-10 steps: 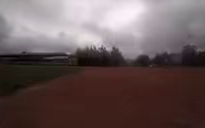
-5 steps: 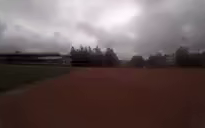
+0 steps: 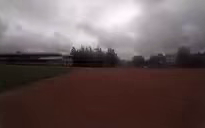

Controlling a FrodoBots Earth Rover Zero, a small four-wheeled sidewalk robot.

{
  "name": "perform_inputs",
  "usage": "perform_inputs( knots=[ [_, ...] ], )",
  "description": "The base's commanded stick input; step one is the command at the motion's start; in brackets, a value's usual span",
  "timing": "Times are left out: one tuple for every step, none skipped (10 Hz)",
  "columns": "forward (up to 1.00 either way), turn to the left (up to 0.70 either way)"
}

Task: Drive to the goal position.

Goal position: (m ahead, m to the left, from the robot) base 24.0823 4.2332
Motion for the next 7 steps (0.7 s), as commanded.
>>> perform_inputs(
  knots=[
    [0.70,0.00],
    [0.70,0.00],
    [0.70,0.00],
    [0.70,0.00],
    [0.70,0.00],
    [0.70,0.00],
    [0.70,0.00]
  ],
)
